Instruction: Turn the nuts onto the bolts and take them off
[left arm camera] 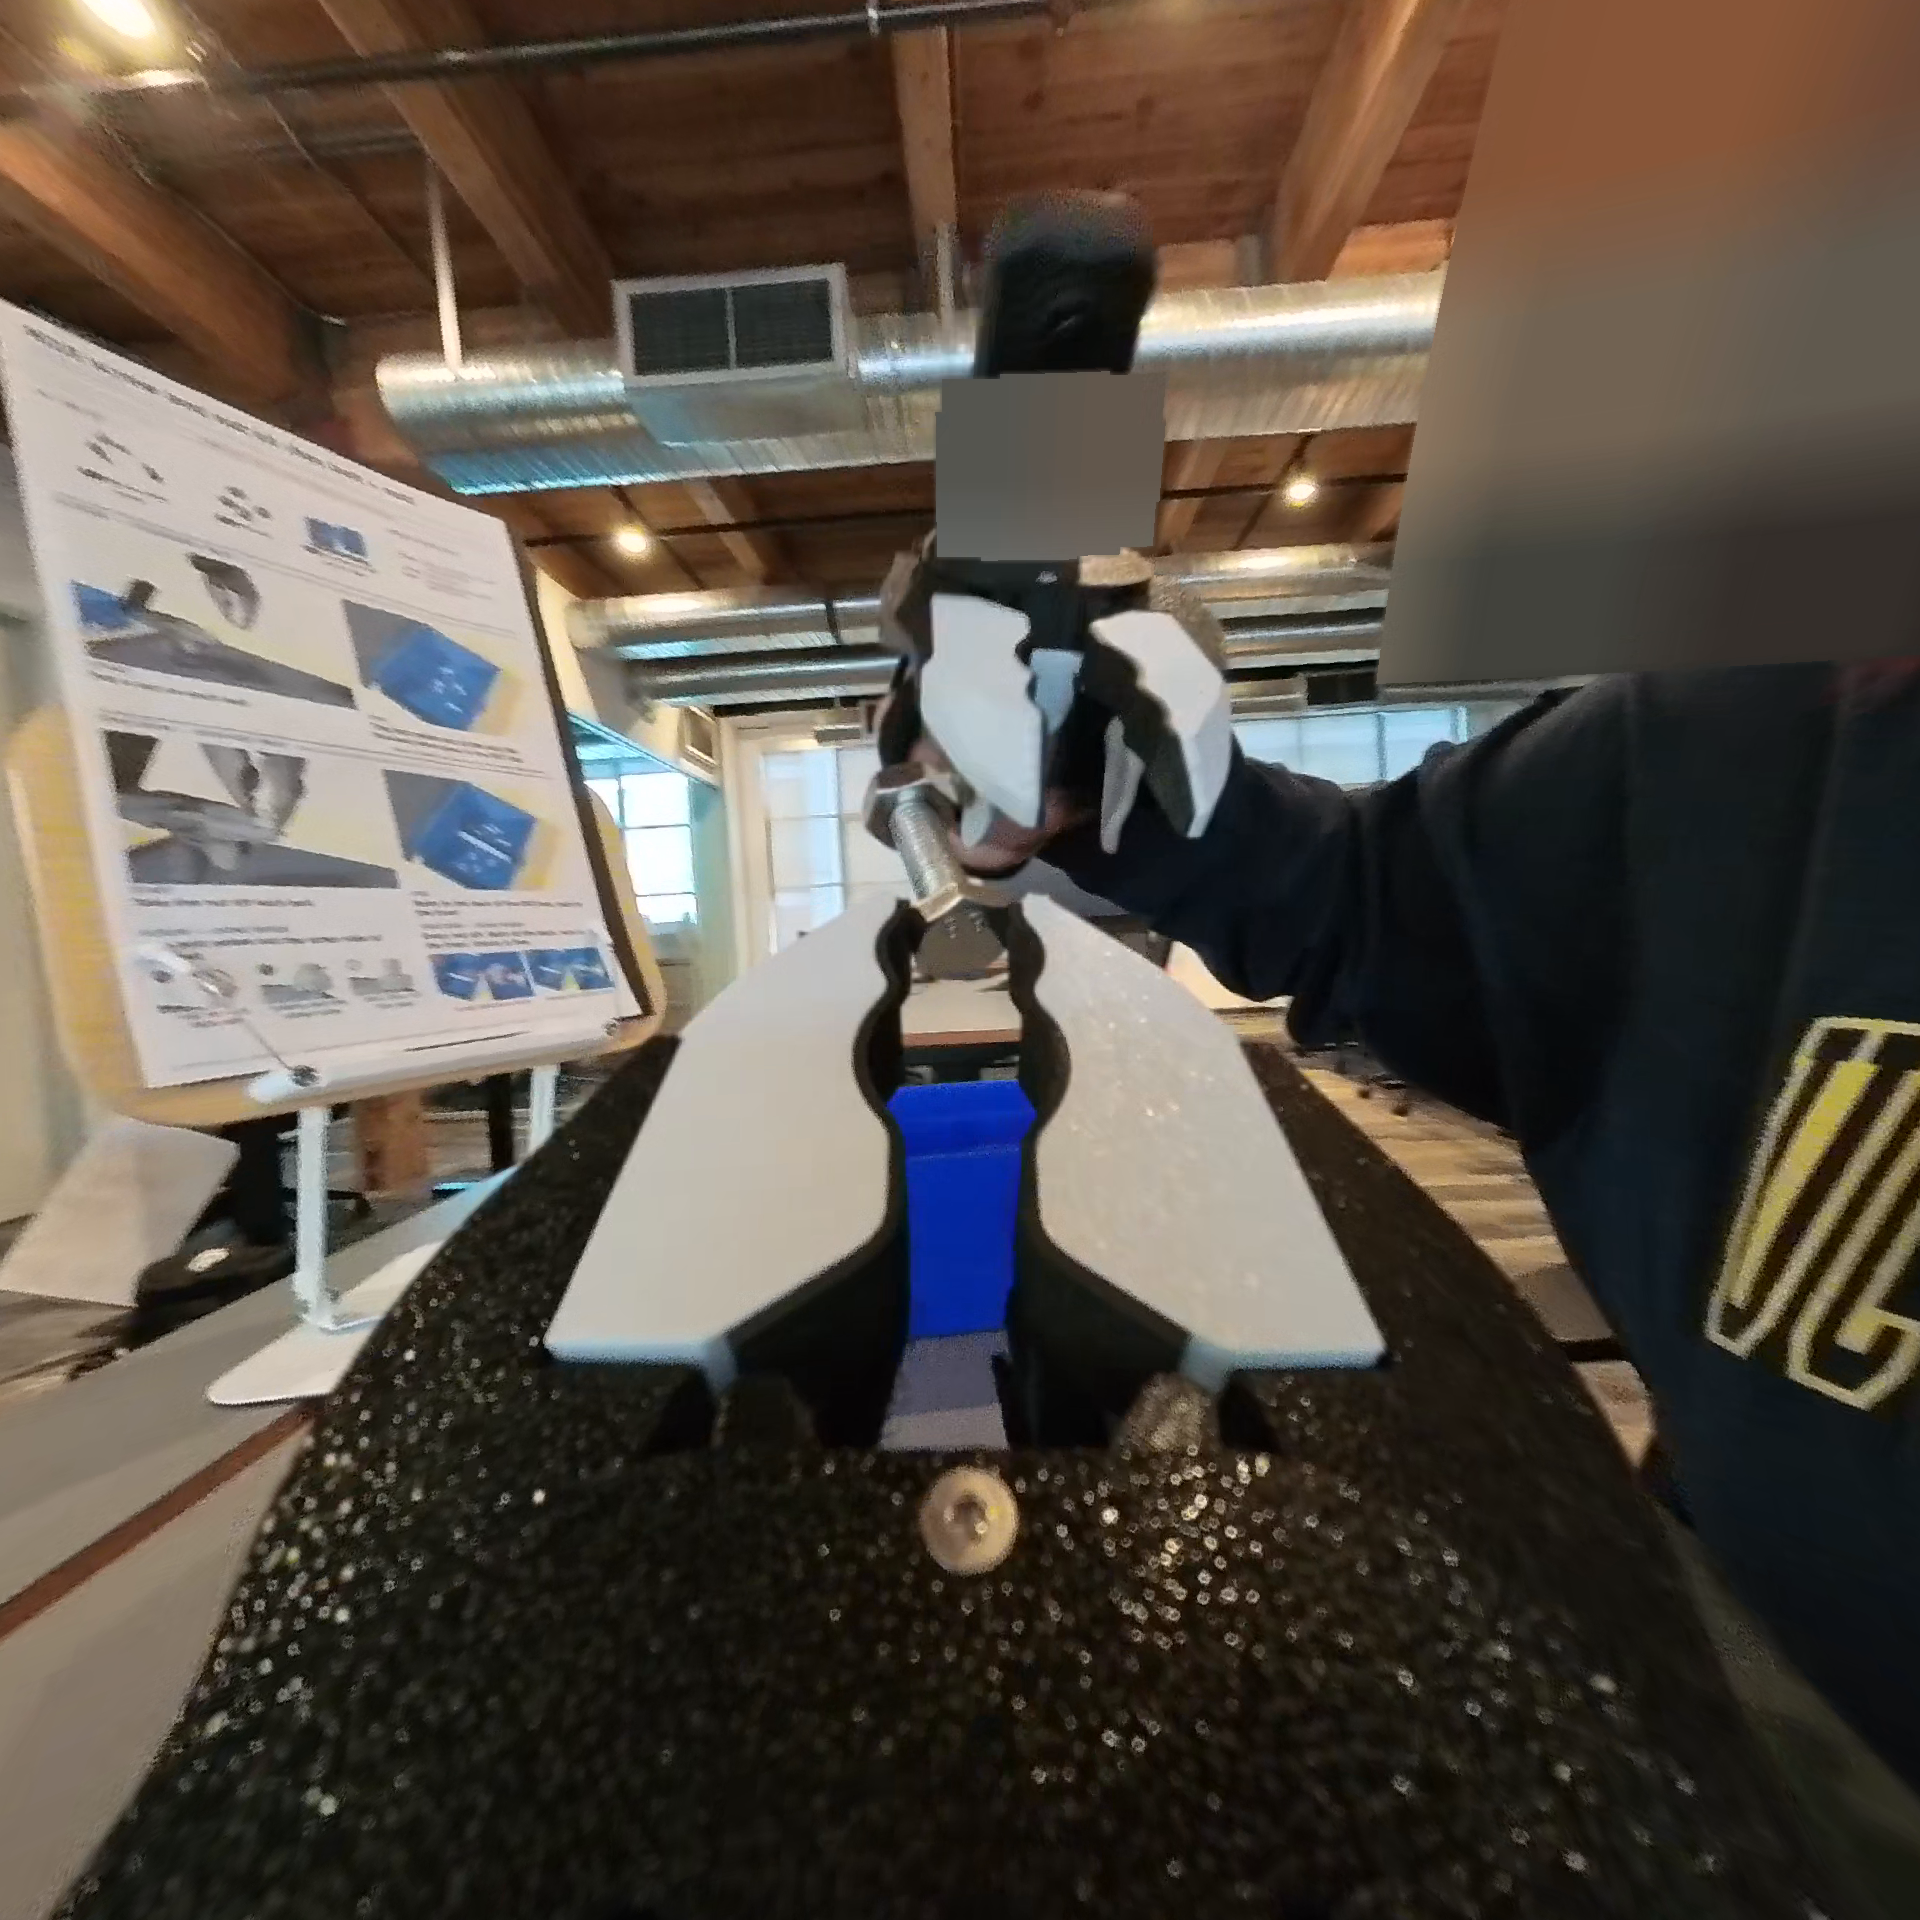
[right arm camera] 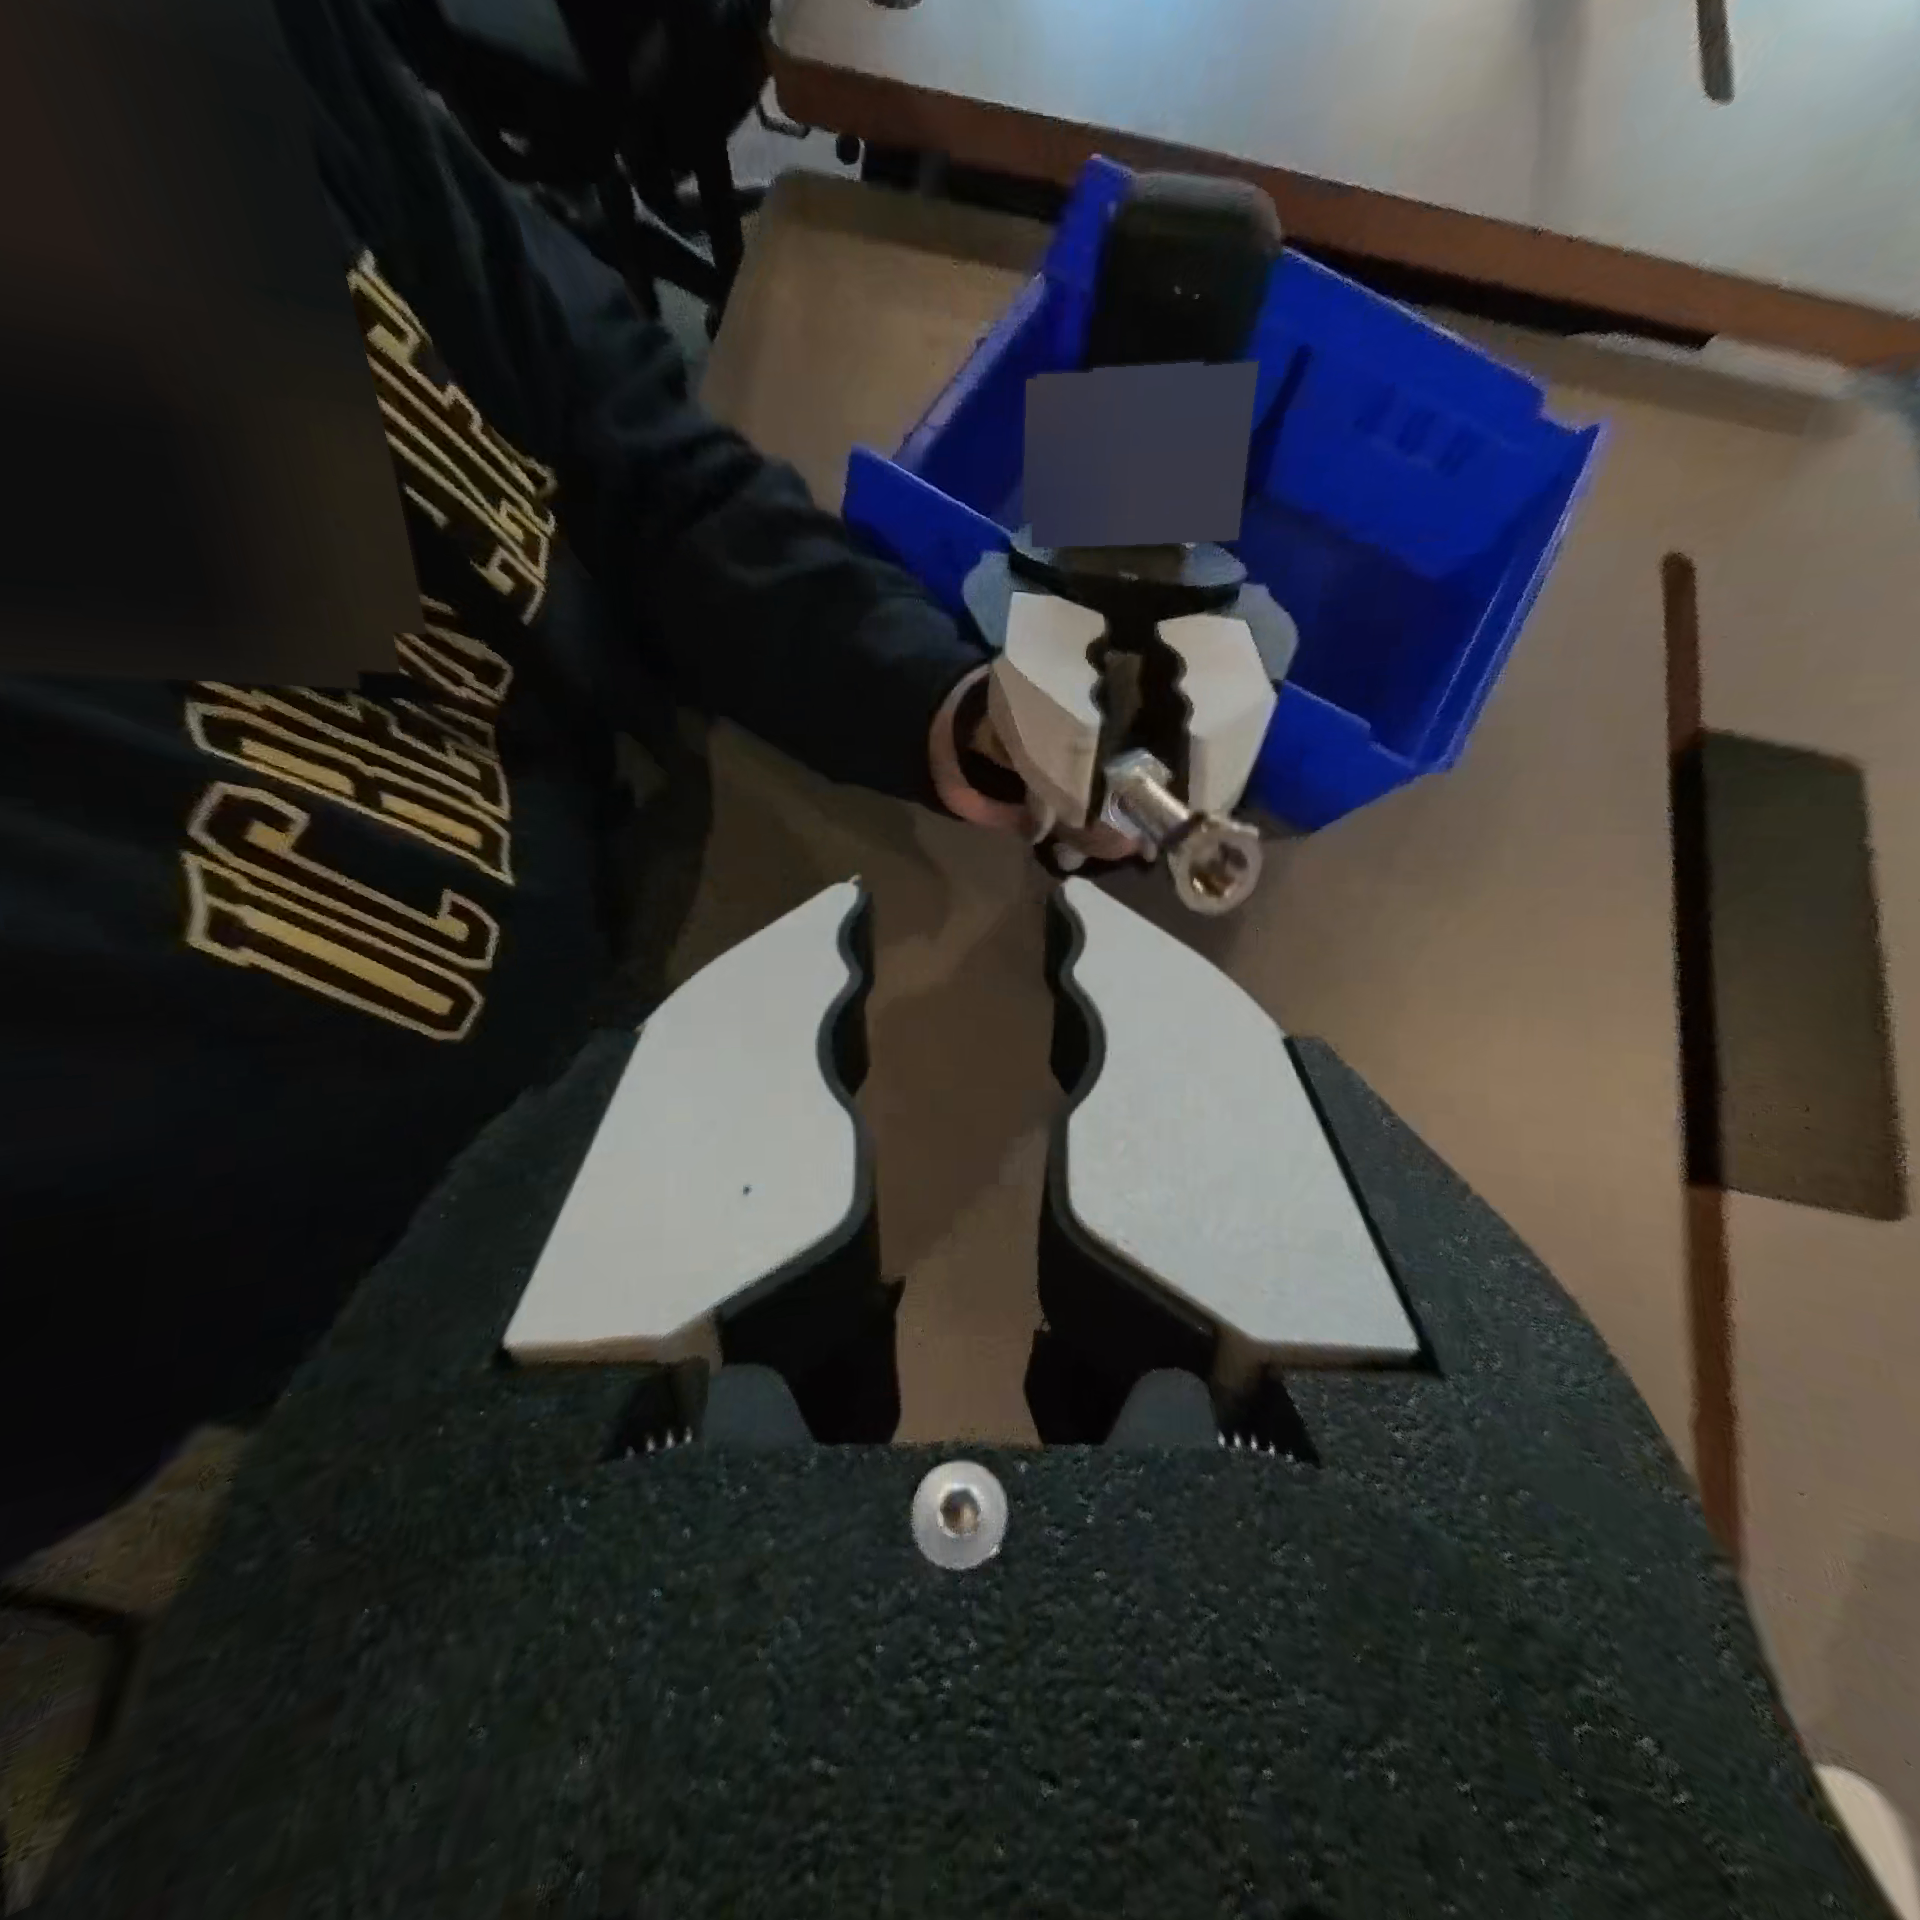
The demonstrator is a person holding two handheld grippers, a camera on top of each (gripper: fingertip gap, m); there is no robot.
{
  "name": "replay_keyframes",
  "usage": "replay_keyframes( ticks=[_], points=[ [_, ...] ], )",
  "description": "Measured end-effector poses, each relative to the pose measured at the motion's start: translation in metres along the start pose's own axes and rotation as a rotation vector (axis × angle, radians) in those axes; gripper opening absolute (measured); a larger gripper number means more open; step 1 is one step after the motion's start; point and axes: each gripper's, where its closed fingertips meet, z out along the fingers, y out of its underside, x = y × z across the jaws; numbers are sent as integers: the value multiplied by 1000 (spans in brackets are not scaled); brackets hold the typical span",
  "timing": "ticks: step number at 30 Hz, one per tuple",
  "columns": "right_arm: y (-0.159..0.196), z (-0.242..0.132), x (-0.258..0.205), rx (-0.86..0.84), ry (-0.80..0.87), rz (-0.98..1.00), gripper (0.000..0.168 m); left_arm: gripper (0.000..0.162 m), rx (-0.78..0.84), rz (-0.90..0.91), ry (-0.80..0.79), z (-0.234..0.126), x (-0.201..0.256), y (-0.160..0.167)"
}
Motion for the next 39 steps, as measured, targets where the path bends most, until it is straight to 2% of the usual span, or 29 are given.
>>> replay_keyframes(
  ticks=[4, 7, 11, 14, 17, 24, 28, 33, 37, 39],
  points=[
    [2, 5, 1, -74, 65, -116, 30, 17, 3, -34, 38, 1, 4, 2],
    [-7, 2, 0, -24, 84, -168, 30, 17, 5, -66, 82, 2, 8, 3],
    [-12, -6, 11, -21, 187, -271, 39, 16, 11, -109, 137, 3, 14, 4],
    [-9, -5, 8, -37, 163, -301, 44, 17, 21, -149, 186, 4, 19, 4],
    [-6, -3, 10, -69, 192, -399, 37, 17, 10, -199, 241, 5, 24, 7],
    [11, 6, 7, -206, 194, -594, 36, 17, -10, -263, 319, 6, 32, 11],
    [11, 9, 7, -202, 199, -606, 20, 17, -29, -267, 336, 7, 35, 14],
    [12, 11, 16, -124, 204, -307, 19, 17, -20, -210, 260, 5, 26, 12],
    [14, 13, 24, -5, 198, 114, 19, 17, -16, -139, 170, 3, 16, 11],
    [14, 15, 28, 86, 168, 397, 19, 16, -6, -115, 131, 2, 13, 9]
  ],
)
